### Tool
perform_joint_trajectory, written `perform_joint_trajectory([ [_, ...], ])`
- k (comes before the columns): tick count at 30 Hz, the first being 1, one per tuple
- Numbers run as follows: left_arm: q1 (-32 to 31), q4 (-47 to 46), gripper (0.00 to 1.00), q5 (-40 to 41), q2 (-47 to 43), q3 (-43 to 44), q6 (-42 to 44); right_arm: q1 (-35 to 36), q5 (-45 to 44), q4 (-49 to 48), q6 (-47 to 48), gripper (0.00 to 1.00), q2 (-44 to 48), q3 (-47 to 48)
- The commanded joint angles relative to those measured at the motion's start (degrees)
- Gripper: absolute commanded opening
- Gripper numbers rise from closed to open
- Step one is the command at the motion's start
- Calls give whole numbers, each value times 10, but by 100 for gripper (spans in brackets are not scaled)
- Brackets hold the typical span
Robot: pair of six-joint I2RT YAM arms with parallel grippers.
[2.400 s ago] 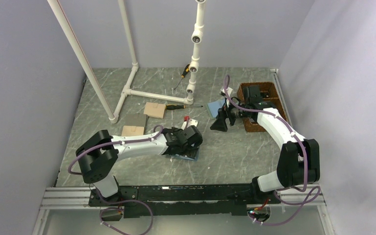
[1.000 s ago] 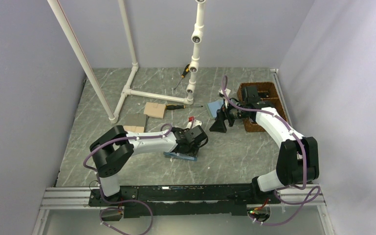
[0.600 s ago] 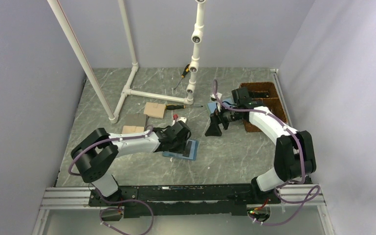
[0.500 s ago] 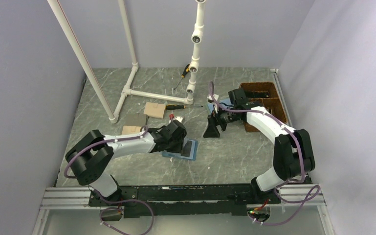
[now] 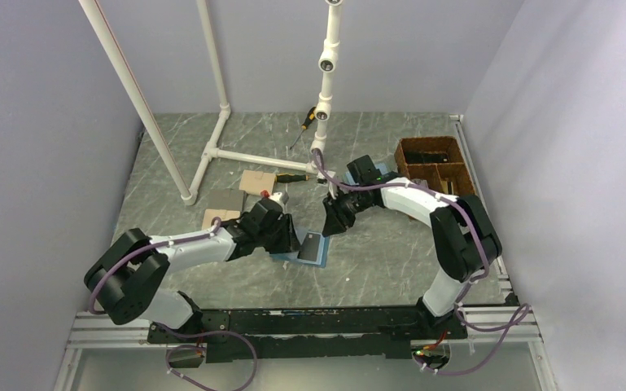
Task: Take the credit cards out of the card holder
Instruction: Remove the credit card from the card holder.
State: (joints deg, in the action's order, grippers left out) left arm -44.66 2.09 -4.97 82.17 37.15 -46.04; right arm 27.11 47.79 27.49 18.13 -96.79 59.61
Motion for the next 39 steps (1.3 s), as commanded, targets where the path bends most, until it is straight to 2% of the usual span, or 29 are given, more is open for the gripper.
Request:
perform_joint_trajectory([
  [1, 12, -34, 38, -22, -34, -10, -18, 23, -15, -35, -34, 21, -18, 30],
  [6, 20, -22, 37, -9, -49, -16, -21, 54, -31, -46, -59, 10, -52, 44],
  [13, 22, 58, 37, 46, -77, -13, -13, 73, -63, -55, -82, 2, -83, 66],
  [24, 22, 182, 35, 144, -106, 10, 9, 86, -55, -36, -72, 2, -105, 81],
  [35, 22, 194, 31, 90, -238, 7, 83, 87, -37, -2, -33, 4, -109, 100],
  [36, 22, 185, 33, 77, -254, 2, 86, 87, -33, 6, -26, 4, -110, 103],
  [39, 22, 128, 47, 15, -290, -22, 86, 87, -11, 36, 6, 5, -117, 117],
])
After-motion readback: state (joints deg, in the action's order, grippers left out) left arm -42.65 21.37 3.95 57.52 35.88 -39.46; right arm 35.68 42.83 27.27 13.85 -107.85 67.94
